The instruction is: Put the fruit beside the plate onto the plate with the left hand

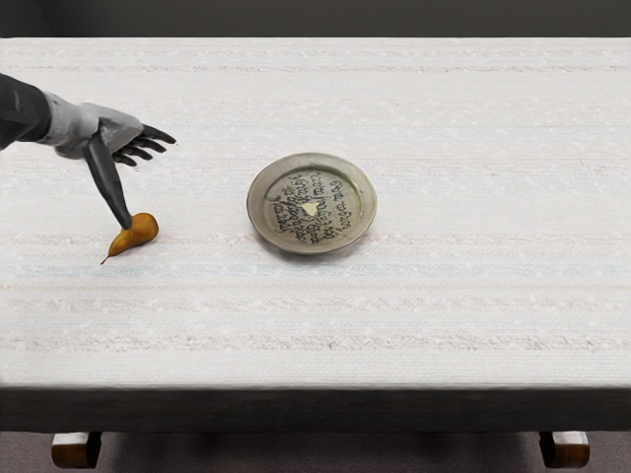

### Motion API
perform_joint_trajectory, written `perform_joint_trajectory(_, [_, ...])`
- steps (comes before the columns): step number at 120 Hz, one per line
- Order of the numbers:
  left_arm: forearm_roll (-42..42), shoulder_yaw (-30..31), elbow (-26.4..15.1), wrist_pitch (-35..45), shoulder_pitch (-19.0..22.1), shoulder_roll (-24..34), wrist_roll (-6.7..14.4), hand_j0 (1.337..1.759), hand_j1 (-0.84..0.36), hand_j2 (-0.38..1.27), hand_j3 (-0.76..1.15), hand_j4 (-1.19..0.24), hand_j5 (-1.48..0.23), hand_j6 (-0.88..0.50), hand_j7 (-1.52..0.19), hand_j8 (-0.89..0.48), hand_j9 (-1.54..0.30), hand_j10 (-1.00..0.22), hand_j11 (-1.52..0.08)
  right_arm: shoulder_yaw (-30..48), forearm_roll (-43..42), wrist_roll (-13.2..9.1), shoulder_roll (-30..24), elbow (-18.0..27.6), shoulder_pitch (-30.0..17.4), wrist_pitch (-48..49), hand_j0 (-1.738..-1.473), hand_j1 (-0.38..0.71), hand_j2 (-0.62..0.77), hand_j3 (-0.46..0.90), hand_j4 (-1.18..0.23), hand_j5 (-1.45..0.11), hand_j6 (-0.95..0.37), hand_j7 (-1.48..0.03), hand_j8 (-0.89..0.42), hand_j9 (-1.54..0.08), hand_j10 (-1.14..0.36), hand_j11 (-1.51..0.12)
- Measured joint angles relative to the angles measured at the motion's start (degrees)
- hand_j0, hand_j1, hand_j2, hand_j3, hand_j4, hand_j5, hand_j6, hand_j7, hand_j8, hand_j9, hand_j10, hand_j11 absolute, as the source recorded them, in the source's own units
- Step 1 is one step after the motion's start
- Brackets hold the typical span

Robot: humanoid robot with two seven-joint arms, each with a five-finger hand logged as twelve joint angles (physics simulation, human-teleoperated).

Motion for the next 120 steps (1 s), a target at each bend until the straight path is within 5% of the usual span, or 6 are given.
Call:
perform_joint_trajectory(40, [14.0, 0.2, -7.0, 22.7, 9.3, 0.3, 0.0, 1.658, 0.35, 0.0, 0.0, 0.0, 0.0, -0.01, 0.0, -0.01, 0.0, 0.0, 0.0, 0.0, 0.0, 0.0, 0.0, 0.0, 0.0, 0.0, -1.658, -0.35, 0.0, 0.0, 0.0, 0.0, 0.0, 0.0, 0.0, 0.0, 0.0, 0.0])
perform_joint_trajectory(60, [23.3, 0.2, -8.0, 31.7, 15.4, -6.0, 0.0, 1.658, 0.35, 0.0, 0.0, 0.0, 0.0, -0.01, 0.0, -0.01, 0.0, 0.0, 0.0, 0.0, 0.0, 0.0, 0.0, 0.0, 0.0, 0.0, -1.658, -0.35, 0.0, 0.0, 0.0, 0.0, 0.0, 0.0, 0.0, 0.0, 0.0, 0.0])
perform_joint_trajectory(120, [30.8, 0.3, -5.8, 40.3, 18.2, -6.9, 0.0, 1.658, 0.35, 0.0, 0.0, 0.0, 0.0, -0.01, 0.0, 0.0, 0.0, 0.0, 0.0, 0.0, 0.0, 0.0, 0.0, 0.0, 0.0, 0.0, -1.658, -0.35, 0.0, 0.0, 0.0, 0.0, 0.0, 0.0, 0.0, 0.0, 0.0, 0.0])
